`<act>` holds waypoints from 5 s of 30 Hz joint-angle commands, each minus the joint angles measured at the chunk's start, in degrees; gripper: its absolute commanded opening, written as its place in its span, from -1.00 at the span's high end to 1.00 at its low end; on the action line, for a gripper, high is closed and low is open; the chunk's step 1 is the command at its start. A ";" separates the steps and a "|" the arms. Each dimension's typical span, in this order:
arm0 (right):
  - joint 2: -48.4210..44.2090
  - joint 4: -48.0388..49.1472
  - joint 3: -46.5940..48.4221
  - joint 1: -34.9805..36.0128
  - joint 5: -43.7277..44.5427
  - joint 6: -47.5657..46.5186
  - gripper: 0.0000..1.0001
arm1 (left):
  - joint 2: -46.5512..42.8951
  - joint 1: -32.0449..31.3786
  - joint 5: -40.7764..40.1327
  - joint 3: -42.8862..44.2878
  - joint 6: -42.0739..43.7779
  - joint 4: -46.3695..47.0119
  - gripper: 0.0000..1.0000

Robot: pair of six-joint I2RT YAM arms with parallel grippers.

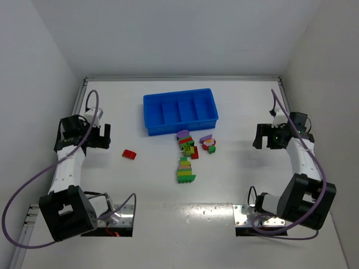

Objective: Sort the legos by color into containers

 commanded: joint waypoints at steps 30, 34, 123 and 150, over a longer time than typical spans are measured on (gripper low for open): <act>7.41 2.38 0.56 0.21 -6.02 0.82 -1.00 | 26.65 -20.16 11.34 14.02 63.66 -26.35 -0.69; 7.95 2.38 1.08 0.21 -6.02 0.82 -1.00 | 26.65 -20.78 11.33 11.47 65.87 -24.42 -0.60; 8.39 0.79 0.56 0.21 -9.88 -1.81 -1.00 | 30.46 -33.78 7.38 28.35 -14.57 25.52 -0.52; 13.65 9.58 4.42 33.33 9.01 10.75 -0.91 | -4.37 -33.96 -3.07 11.56 -2.51 7.31 -0.55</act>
